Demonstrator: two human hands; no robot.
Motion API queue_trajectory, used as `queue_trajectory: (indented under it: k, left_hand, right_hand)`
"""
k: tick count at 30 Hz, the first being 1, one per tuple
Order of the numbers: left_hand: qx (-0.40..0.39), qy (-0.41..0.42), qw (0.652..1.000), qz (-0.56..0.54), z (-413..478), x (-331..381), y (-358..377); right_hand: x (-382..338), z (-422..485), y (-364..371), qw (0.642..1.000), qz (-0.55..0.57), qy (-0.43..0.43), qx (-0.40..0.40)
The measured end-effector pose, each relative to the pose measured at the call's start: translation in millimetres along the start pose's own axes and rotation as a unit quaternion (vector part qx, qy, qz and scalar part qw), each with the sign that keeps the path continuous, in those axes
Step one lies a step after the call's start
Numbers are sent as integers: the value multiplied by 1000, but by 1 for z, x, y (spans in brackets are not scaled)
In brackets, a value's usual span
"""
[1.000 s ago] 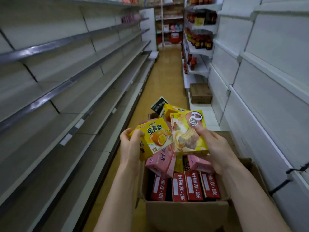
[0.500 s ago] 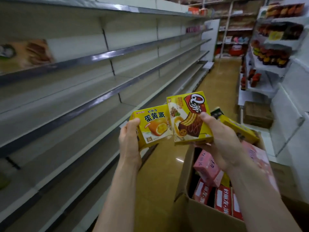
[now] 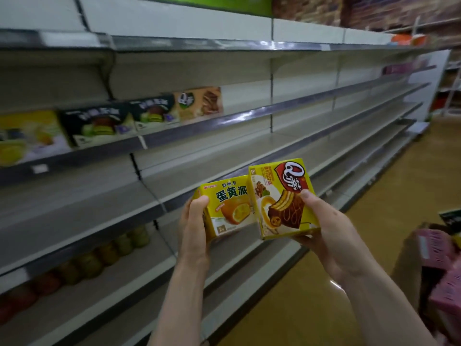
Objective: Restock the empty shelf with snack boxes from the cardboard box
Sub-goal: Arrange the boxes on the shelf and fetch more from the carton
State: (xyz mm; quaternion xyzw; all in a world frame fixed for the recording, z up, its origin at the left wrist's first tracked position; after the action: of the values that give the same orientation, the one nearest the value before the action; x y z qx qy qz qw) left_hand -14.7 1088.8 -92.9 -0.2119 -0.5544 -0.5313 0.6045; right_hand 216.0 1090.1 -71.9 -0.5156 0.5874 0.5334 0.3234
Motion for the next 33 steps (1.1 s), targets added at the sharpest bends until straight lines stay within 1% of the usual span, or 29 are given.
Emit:
queue_trajectory:
  k: [4,9,12,15,21,26,33]
  left_hand:
    - [48,26,998,-2,14,31,-57]
    - [72,55,996,10,29,62,-117]
    - [91,51,994,11,36,73,-153]
    - [111,55,992,37,44,90,-180]
    - [195,136,970,45,64,142,-221]
    - [221,174,957,73,83,171,-243]
    - [247,197,941,120,94,212,-275]
  right_hand:
    - [3,3,61,999,-21,-8,-37]
    - [7,12,131,995,-45,-10,-93]
    - [9,21,170,989,-60,-3,-136]
    - [8,31,204,982,-72,-1,-173]
    - [-8,57,270,965,-86,-14,-246]
    - [-28,74,317,949,-100,-39,-297]
    - [-41,75,378,923,-120,-65,-359]
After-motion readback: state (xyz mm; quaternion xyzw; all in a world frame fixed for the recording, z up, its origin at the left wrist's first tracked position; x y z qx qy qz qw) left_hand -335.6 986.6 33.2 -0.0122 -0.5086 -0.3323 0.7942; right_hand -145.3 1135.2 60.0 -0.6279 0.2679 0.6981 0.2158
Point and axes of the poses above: each hand's wrist, its own z-axis towards the middle knuckle, its own y-axis out of the palm, x = y × z, the point moved 9 cm from there along z, towards the middle knuckle, and after that the axes turned 14 degrees about y, right-handed, at the moved point
